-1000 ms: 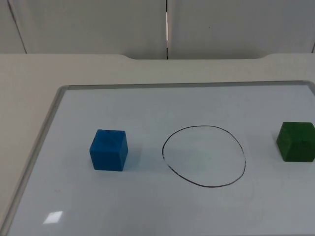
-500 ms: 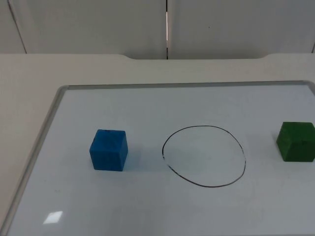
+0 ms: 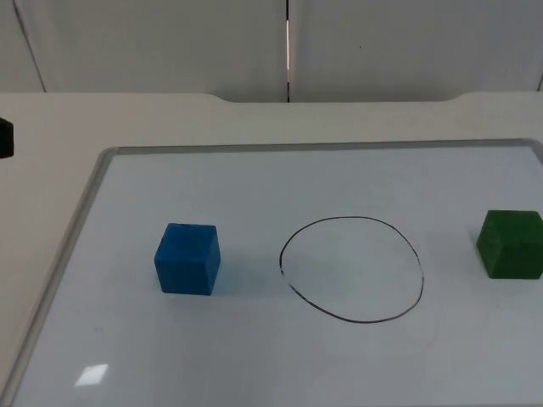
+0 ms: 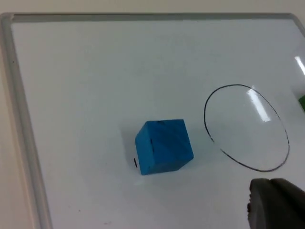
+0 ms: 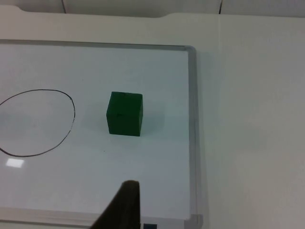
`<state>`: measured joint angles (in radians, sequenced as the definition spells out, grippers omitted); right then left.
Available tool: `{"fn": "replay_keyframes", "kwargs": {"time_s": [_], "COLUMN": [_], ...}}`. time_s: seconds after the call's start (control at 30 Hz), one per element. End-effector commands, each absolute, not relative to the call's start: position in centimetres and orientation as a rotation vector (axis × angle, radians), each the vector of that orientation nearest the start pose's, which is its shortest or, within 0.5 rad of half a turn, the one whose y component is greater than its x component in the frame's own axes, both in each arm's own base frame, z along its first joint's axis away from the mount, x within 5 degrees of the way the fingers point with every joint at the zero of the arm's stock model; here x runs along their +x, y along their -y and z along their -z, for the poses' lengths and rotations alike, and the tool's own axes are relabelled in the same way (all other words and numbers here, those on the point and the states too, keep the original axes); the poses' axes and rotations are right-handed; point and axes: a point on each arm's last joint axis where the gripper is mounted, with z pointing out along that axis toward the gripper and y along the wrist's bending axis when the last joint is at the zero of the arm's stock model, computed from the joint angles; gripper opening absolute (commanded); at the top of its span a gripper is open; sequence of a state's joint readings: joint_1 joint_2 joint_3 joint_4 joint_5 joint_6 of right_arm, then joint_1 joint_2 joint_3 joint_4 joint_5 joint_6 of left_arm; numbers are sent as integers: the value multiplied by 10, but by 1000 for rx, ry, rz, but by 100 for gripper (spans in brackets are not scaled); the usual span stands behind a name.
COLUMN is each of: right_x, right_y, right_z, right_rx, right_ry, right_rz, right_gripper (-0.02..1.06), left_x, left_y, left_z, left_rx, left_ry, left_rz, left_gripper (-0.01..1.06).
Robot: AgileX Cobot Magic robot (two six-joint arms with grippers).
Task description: Push the two cubes into the marked area.
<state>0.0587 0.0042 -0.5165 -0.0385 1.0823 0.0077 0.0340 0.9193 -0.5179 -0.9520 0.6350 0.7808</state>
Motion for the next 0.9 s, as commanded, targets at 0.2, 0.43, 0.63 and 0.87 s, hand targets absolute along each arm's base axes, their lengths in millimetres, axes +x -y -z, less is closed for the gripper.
{"fn": "replay_keyframes", "kwargs": {"time_s": [0.2,0.43,0.63,0.87], "right_x": [-7,-7,-7,-7], "right_y": [2,2,2,2], "right_z": [-280,-280,-280,-280], "right_rx": [-47,-48,-46,-46], "right_ry": [-2048,-2048,-2048,-2048], "right_rz": [-16,-21,-22,-22], "right_gripper": [105,105,105,105], "left_x": [173,177,186,207], "left_y": [37,34,34,49], "left_z": [-267,-267,-256,-232], "left_rx": [128,93,85,119], "left_ry": [-2174,-2160,-2210,-2273], "left_rz": [578,551,556,535], "left_gripper": [0,0,0,0]}}
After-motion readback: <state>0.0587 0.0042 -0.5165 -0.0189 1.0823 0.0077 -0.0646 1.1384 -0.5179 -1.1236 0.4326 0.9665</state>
